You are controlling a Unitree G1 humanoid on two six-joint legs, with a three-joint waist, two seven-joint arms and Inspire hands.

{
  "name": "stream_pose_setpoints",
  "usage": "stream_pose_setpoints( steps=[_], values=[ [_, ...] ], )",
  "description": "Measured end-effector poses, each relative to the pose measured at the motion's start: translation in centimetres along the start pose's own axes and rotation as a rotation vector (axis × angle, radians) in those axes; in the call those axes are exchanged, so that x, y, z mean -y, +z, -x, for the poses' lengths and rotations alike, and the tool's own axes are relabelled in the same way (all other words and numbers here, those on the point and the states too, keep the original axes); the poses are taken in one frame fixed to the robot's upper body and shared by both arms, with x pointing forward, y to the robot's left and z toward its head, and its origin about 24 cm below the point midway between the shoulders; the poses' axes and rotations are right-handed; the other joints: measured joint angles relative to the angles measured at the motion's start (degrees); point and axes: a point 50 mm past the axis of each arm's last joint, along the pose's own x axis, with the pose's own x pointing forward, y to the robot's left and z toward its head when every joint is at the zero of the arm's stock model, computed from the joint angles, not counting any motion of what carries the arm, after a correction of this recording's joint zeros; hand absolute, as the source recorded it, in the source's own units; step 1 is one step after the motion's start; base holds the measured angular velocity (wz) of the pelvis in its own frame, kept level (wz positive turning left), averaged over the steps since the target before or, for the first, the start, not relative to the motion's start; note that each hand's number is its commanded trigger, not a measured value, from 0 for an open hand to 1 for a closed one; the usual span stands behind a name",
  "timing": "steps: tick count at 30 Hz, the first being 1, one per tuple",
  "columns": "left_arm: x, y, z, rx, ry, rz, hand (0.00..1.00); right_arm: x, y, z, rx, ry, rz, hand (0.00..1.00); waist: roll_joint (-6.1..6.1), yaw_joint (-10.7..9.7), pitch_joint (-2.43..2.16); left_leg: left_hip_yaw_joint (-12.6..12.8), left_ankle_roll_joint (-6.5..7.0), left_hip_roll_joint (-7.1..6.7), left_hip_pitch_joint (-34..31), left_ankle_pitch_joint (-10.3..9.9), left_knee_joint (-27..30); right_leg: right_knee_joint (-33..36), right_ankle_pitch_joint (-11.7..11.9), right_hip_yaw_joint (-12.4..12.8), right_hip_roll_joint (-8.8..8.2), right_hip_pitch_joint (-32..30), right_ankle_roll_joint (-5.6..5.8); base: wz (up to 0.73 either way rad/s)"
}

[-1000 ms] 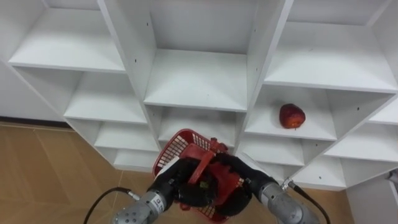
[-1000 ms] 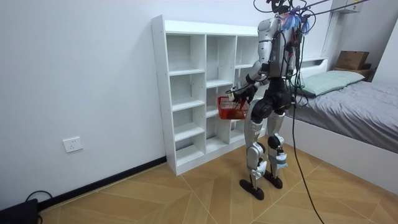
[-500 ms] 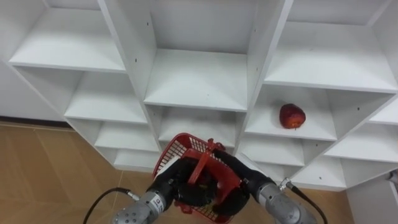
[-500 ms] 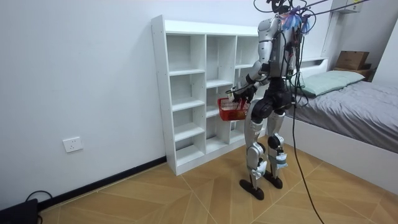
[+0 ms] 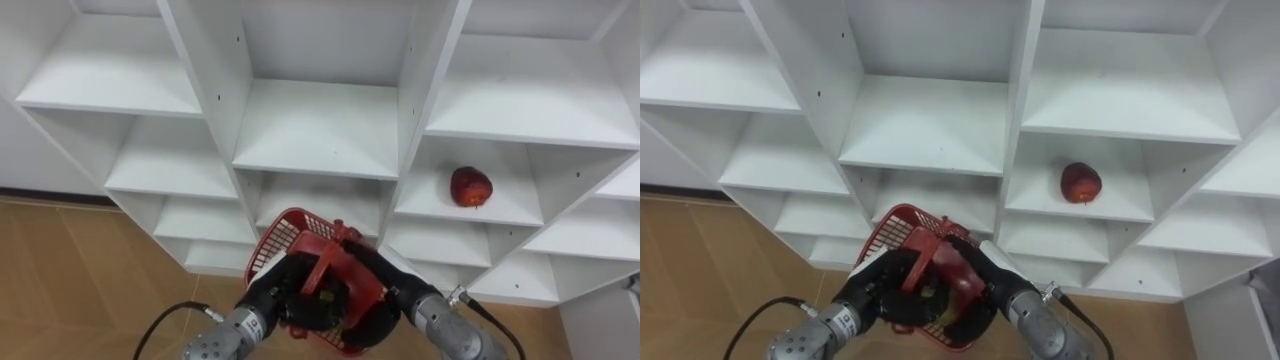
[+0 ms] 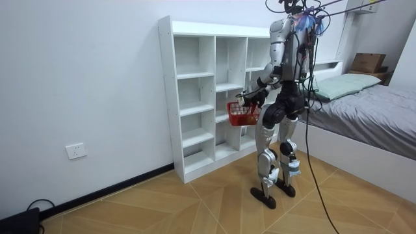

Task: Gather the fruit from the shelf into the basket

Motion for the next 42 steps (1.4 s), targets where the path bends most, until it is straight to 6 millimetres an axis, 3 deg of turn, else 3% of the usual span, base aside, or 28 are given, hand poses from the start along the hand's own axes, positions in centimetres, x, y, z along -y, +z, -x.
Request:
stream_pose_setpoints(
  steps=[23,26,33,42],
  values=[
    [-0.7,-1.5,0.8,-0.06,0.047,0.013,1.0,-0.2,2.0,0.8,0.098,0.025,-0.038,0.0,-0.17,-0.46,-0.04,2.22,0.0,0.17,3.38,-0.02,-1.05,-0.09,0.01,2.2,0.3,2.01,0.01,-0.04],
    [-1.2,-1.6,1.0,-0.059,0.08,0.024,1.0,-0.1,2.4,1.0,0.115,0.015,-0.036,0.0,-0.35,-1.46,-0.09,2.35,-0.01,0.19,3.46,-0.02,-1.14,-0.09,0.01,2.4,0.39,1.96,0.0,-0.01],
    [-1.3,-1.8,1.2,-0.064,0.106,0.042,1.0,0.1,2.3,2.2,0.13,-0.04,-0.072,0.0,-1.53,-1.55,-0.29,3.58,-0.01,0.27,4.49,-0.02,-1.86,-0.08,0.0,3.78,0.53,2.12,0.02,-0.1],
    [-1.0,-2.4,1.5,-0.081,0.106,0.054,1.0,2.1,2.1,2.8,0.134,-0.168,-0.104,0.0,-1.7,-1.53,-0.34,3.78,-0.27,0.49,8.14,-0.23,-2.91,-1.16,-0.01,4.52,0.96,5.19,0.0,-0.02]
  ],
)
